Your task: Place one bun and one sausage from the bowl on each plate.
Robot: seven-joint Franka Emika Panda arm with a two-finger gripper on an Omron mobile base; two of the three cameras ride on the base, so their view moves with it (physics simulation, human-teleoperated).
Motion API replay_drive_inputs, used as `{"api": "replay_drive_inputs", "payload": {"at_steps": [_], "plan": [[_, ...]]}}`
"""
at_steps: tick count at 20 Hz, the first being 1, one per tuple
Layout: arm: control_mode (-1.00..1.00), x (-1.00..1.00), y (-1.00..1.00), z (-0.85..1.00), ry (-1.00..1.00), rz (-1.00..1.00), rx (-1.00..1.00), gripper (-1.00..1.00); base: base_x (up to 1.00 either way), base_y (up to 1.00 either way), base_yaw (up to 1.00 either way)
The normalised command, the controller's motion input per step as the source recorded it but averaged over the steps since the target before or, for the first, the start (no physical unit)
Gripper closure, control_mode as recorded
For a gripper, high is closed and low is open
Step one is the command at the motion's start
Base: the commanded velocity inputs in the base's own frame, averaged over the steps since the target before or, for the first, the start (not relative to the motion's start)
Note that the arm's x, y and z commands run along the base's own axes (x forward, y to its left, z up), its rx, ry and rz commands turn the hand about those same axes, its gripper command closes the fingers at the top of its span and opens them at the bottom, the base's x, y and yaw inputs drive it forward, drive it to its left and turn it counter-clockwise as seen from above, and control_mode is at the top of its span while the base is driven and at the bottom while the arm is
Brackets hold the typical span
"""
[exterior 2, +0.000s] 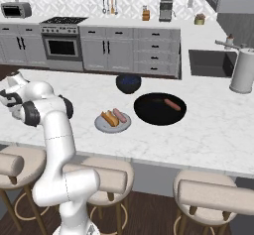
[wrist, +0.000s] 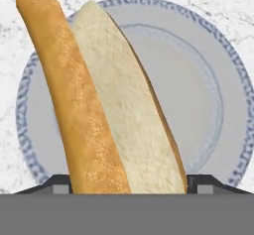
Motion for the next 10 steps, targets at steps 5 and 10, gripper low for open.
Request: {"api": "replay_drive_inputs", "payload": {"at_steps": [5,10], "plan": [[-1.00,0.00,0.01,0.00,0.00,0.00,-0.01,-1.00,0.00,0.00,0.00],[-1.00,0.00,0.00,0.00,0.00,0.00,-0.04,-1.00,0.00,0.00,0.00]]}}
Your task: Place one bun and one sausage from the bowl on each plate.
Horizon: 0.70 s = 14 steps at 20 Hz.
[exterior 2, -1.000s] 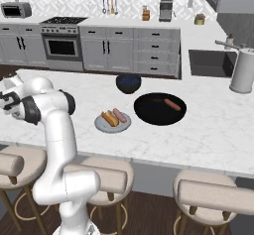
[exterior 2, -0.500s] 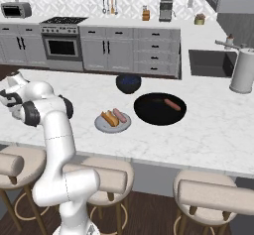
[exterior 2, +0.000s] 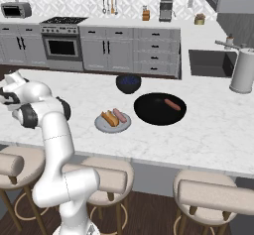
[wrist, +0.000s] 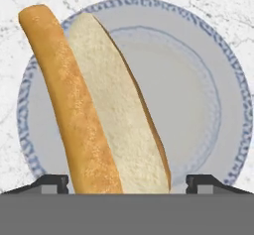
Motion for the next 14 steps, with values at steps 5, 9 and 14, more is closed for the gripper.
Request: {"api": "replay_drive_inputs", "payload": {"at_steps": [5,9,14], "plan": [[-1.00,-0.17,-0.18,0.17,0.00,0.00,-0.01,-1.00,0.00,0.00,0.00],[-1.00,-0.77,-0.77,0.58,-0.02,0.00,0.02,-1.00,0.00,0.00,0.00],[-1.00,-0.91,-0.99,0.23,-0.07,0.00,0.03,-1.00,0.00,0.00,0.00]]}}
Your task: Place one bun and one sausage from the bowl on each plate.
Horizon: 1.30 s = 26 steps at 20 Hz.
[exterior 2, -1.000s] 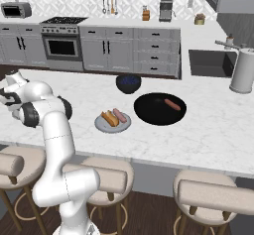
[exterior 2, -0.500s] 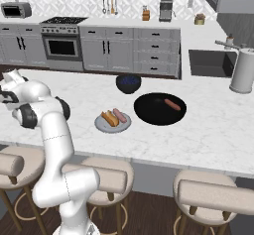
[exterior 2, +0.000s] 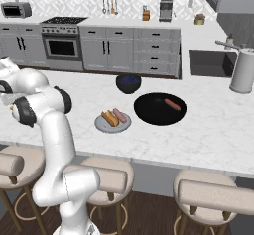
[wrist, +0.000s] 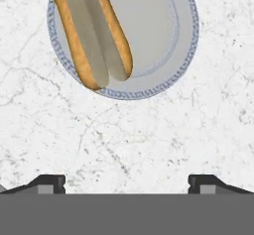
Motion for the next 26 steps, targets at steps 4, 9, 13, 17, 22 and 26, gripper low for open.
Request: {"api": "replay_drive_inputs", "payload": {"at_steps": [4,9,13,17,22,26], "plan": [[-1.00,-0.35,-1.00,0.00,-0.05,0.00,0.06,-1.00,0.00,0.00,0.00],[-1.00,0.00,-1.00,0.00,0.00,0.00,0.07,-1.00,0.00,0.00,0.00],[-1.00,-0.03,-1.00,0.12,0.01,0.00,0.00,-1.00,0.00,0.00,0.00],[-1.00,0.00,-1.00,0.28,0.02,0.00,0.00,-1.00,0.00,0.00,0.00],[-1.00,0.00,-1.00,0.21,0.00,0.00,-0.02,-1.00,0.00,0.00,0.00],[-1.00,0.00,-1.00,0.32,0.00,0.00,-0.03,-1.00,0.00,0.00,0.00]]}}
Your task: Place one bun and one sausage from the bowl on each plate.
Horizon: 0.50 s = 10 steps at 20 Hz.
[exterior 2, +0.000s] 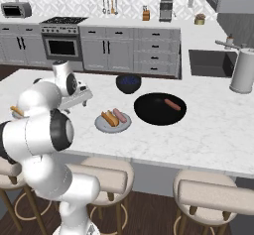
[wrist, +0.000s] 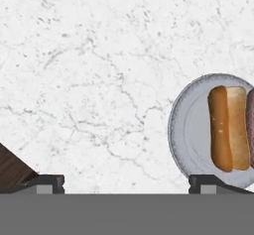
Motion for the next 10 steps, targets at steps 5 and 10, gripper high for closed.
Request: {"api": "replay_drive_inputs", "payload": {"at_steps": [5,10], "plan": [[-1.00,0.00,-1.00,0.34,0.00,0.00,0.00,-1.00,0.00,0.00,0.00],[-1.00,0.06,-1.00,0.22,0.00,0.00,0.00,-1.00,0.00,0.00,0.00]]}}
